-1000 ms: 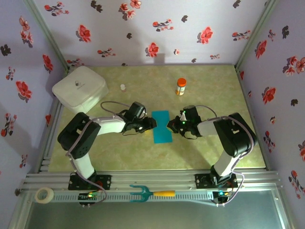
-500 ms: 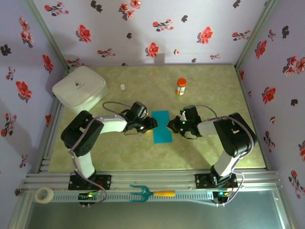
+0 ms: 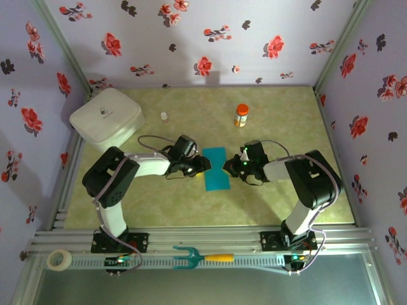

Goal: Fold a paper plane with a square sheet of paper (pick it up from the middle)
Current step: Third fold the triangle at the center of the table.

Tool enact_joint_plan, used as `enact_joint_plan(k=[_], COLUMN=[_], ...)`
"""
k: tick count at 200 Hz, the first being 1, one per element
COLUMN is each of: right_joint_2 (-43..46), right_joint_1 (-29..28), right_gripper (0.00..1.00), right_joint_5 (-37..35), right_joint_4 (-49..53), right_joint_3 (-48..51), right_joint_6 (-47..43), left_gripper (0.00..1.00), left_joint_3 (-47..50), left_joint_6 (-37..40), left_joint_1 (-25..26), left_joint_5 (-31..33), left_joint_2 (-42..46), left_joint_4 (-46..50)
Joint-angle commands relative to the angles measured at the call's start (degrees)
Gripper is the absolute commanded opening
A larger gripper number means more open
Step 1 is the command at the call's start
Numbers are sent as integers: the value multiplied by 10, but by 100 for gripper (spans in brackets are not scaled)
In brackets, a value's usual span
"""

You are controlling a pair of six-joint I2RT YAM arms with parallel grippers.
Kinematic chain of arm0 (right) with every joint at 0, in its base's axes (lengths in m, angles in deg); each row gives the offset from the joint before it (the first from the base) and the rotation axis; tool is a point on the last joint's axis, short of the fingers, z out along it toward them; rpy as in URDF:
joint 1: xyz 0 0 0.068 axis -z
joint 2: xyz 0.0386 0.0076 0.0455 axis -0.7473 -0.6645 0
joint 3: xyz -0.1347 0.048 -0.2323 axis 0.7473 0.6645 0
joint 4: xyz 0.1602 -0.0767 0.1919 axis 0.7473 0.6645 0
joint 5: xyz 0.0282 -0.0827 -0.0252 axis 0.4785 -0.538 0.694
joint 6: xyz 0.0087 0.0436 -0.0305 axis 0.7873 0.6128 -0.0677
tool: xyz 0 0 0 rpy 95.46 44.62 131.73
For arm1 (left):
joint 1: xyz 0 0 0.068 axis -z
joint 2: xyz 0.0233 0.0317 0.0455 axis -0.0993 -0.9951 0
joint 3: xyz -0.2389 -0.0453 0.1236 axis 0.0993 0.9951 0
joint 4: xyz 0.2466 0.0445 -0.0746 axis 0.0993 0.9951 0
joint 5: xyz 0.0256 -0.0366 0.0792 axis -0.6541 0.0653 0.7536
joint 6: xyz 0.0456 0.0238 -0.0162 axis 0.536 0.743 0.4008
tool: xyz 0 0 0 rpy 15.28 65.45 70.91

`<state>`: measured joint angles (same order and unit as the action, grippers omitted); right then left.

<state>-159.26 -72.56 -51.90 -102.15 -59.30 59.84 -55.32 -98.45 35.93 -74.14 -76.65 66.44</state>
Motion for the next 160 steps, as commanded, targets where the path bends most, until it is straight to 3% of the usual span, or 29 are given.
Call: enact_joint_plan(k=[1, 95, 160], right_joint_2=[-17, -15, -14], right_joint_1=[1, 1, 1], right_gripper=[5, 5, 6], right_joint_5=[-35, -33, -27], right_joint_4=[77, 77, 67], right_joint_3=[18, 17, 19], right_joint_6=[7, 5, 6], left_gripper=[39, 43, 33], left_joint_3=[-13, 19, 27], left_joint_6=[-6, -15, -15], left_joint_1=[7, 3, -1], left_joint_5=[-23, -36, -15], left_joint_2=[-17, 0, 16], left_joint_4=[-25, -109, -76])
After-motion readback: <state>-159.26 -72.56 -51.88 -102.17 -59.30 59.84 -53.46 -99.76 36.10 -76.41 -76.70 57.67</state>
